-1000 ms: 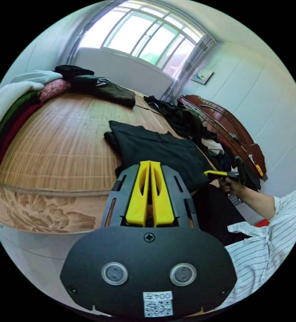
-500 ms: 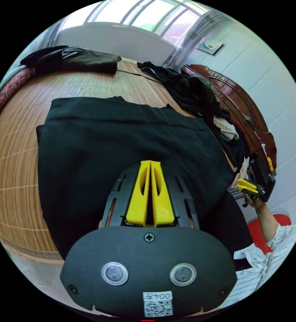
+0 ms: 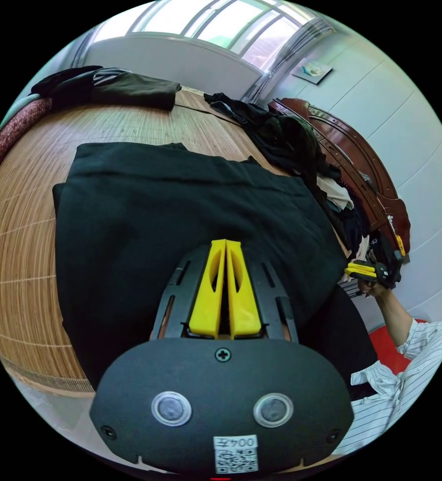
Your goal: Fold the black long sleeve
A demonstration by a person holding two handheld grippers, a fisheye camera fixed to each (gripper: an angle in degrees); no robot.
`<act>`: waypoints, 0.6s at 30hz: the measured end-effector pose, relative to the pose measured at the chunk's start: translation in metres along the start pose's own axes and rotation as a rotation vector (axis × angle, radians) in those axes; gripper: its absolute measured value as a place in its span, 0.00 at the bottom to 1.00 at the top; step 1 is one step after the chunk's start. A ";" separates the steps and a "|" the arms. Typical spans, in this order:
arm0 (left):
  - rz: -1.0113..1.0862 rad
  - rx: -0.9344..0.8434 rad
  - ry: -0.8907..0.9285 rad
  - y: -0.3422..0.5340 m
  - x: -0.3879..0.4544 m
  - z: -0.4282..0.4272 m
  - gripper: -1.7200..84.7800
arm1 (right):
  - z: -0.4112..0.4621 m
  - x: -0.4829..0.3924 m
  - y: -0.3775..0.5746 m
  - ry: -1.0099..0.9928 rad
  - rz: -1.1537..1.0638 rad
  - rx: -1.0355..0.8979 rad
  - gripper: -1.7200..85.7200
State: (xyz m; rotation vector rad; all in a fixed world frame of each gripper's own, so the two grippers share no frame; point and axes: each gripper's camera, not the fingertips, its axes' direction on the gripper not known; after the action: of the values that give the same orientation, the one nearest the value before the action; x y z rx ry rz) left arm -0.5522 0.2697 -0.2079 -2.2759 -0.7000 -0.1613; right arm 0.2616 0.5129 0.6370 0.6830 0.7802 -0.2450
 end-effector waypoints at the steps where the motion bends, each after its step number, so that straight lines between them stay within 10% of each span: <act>1: 0.002 0.002 0.003 0.003 -0.007 0.005 0.03 | -0.001 0.015 0.006 -0.031 0.043 -0.005 0.03; 18: 0.037 -0.033 0.017 0.044 -0.116 0.101 0.02 | -0.046 0.149 0.049 -0.634 0.926 0.318 0.17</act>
State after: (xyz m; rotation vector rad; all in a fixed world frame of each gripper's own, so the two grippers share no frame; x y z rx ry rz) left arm -0.6363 0.2629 -0.3440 -2.3148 -0.6504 -0.1750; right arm 0.3612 0.5864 0.5301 1.1204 -0.2273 0.2666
